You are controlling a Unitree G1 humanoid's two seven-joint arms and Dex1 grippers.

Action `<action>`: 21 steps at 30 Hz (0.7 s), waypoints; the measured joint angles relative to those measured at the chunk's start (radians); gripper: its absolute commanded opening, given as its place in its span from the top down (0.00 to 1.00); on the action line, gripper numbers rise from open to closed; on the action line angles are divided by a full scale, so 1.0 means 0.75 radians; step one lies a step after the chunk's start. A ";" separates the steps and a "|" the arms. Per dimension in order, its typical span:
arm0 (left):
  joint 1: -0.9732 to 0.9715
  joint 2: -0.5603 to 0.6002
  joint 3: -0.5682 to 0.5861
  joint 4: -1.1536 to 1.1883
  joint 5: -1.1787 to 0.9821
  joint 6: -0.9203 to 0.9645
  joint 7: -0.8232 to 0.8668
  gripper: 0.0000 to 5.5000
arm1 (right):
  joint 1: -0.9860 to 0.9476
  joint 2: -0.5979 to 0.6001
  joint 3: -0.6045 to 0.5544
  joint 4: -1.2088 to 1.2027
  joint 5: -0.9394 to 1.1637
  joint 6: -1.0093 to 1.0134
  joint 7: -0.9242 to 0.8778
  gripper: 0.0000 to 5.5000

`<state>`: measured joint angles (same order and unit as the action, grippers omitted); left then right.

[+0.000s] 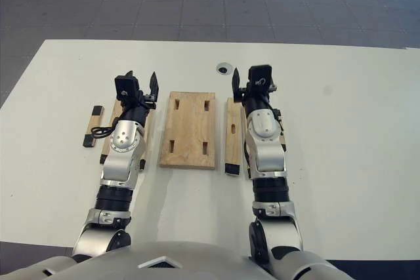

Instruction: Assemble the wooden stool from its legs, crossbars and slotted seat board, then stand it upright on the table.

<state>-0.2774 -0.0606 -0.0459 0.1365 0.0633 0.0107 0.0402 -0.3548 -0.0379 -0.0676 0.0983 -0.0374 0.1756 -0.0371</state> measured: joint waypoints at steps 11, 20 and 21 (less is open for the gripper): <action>0.040 0.091 0.070 -0.086 -0.002 -0.121 -0.016 0.43 | 0.315 -0.062 0.056 -0.411 -0.079 0.174 0.002 0.37; 0.090 0.004 -0.016 -0.083 -0.005 -0.062 -0.010 0.43 | 0.278 -0.077 0.067 -0.388 -0.102 0.206 0.013 0.37; 0.090 0.004 -0.016 -0.083 -0.005 -0.060 -0.010 0.43 | 0.275 -0.077 0.066 -0.380 -0.102 0.206 0.013 0.37</action>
<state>-0.2100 -0.0573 -0.0582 0.0744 0.0596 -0.0346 0.0324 -0.1484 -0.0954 -0.0182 -0.1868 -0.1139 0.3302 -0.0275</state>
